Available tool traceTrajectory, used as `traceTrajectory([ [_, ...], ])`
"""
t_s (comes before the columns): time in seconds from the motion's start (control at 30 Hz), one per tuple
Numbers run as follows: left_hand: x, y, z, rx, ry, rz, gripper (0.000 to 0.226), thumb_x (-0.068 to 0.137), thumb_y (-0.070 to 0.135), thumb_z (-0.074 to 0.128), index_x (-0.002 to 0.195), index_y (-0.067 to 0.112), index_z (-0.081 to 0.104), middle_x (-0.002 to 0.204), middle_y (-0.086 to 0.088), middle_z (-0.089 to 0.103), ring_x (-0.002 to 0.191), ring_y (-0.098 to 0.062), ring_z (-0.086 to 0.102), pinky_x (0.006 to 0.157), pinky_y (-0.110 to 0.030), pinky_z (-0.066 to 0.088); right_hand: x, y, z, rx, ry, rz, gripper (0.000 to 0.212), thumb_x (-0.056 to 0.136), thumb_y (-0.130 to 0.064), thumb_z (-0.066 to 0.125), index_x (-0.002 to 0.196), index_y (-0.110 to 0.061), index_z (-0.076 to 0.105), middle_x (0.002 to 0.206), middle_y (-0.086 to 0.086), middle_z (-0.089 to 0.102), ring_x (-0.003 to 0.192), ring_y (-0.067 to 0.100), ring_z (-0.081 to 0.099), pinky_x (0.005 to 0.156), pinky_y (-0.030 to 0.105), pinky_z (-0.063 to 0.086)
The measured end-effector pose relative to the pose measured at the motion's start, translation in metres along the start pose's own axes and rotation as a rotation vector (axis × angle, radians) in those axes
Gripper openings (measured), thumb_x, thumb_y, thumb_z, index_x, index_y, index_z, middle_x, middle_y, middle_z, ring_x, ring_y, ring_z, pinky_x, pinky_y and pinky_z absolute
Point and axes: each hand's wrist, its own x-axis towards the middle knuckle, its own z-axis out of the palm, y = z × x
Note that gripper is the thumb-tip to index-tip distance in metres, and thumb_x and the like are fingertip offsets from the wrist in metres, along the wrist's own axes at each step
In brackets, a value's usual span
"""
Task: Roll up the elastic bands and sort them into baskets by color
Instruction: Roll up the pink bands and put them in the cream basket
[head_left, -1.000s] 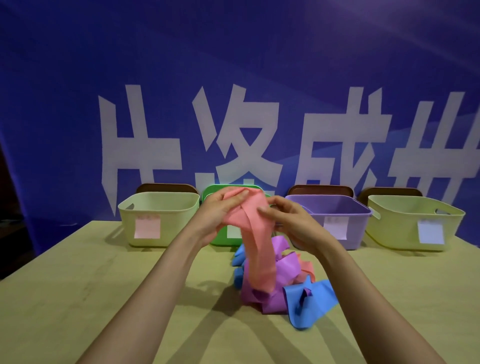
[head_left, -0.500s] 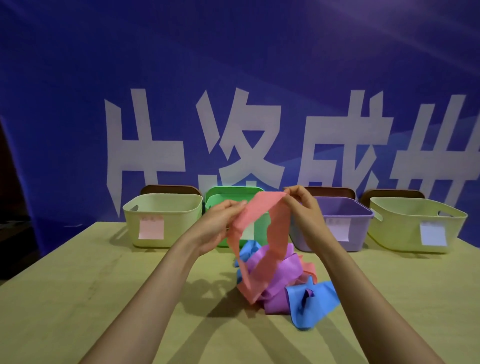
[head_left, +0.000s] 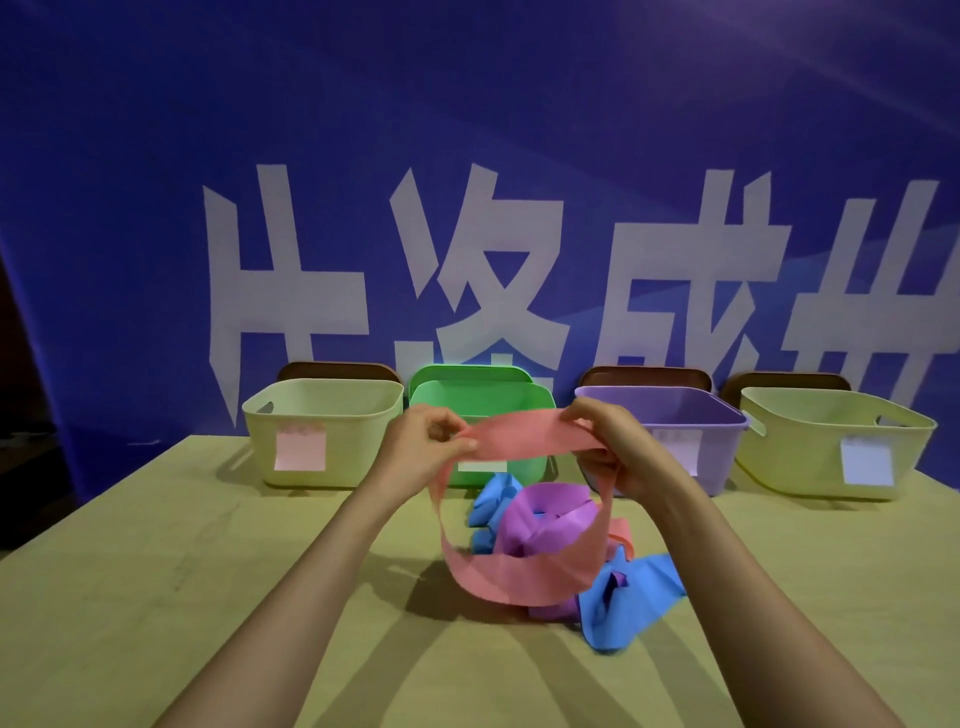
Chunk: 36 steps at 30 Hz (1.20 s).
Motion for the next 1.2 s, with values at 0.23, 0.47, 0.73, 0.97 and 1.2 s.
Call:
traceTrajectory([
  [0.23,-0.003,-0.003,0.003,-0.364,-0.222,-0.192,0.004,0.09,0.009,0.061,0.091,0.013,0.062,0.087,-0.004,0.068,0.08,-0.016,0.064,0.071,-0.025,0.053,0.014,0.009,-0.005,0.333,-0.15,0.087,0.025,0.09,-0.028,0.058,0.069,-0.015,0.056,0.043,-0.005,0.042,0.03,0.005,0.03,0.031,0.016,0.026],
  [0.47,0.004,0.012,-0.009,-0.92,-0.407,-0.451,0.016,0.097,0.02,0.047,0.102,0.011,0.06,0.085,-0.007,0.062,0.059,-0.011,0.057,0.054,-0.022,0.049,0.025,0.027,-0.02,0.321,-0.351,0.013,0.032,0.075,-0.013,0.066,0.105,-0.024,0.069,0.083,0.0,0.066,0.061,0.011,0.056,0.053,0.021,0.048],
  [0.73,0.016,0.022,-0.009,-1.318,-0.177,-0.438,0.014,0.089,0.002,0.053,0.092,0.013,0.061,0.073,-0.004,0.069,0.06,-0.011,0.064,0.058,-0.021,0.056,0.021,0.044,-0.024,-0.165,-0.373,0.041,0.035,0.088,-0.008,0.062,0.123,-0.002,0.059,0.093,0.008,0.067,0.073,0.015,0.062,0.06,0.021,0.053],
  [0.97,0.028,0.013,-0.007,-1.312,-0.025,-0.361,0.03,0.089,-0.012,0.047,0.103,0.012,0.059,0.097,-0.006,0.064,0.087,-0.014,0.062,0.075,-0.022,0.052,0.01,0.069,-0.025,-0.272,-0.435,0.231,0.039,0.081,-0.054,0.058,0.077,-0.017,0.071,0.07,0.0,0.063,0.068,0.014,0.055,0.064,0.027,0.039],
  [1.2,0.028,0.0,-0.015,-1.321,0.1,-0.356,0.037,0.085,-0.015,0.051,0.102,0.015,0.062,0.096,-0.004,0.066,0.082,-0.013,0.066,0.072,-0.026,0.056,0.013,0.069,-0.037,0.284,-0.287,0.242,0.015,0.084,-0.02,0.061,0.092,-0.007,0.06,0.065,0.006,0.06,0.056,0.017,0.065,0.051,0.028,0.055],
])
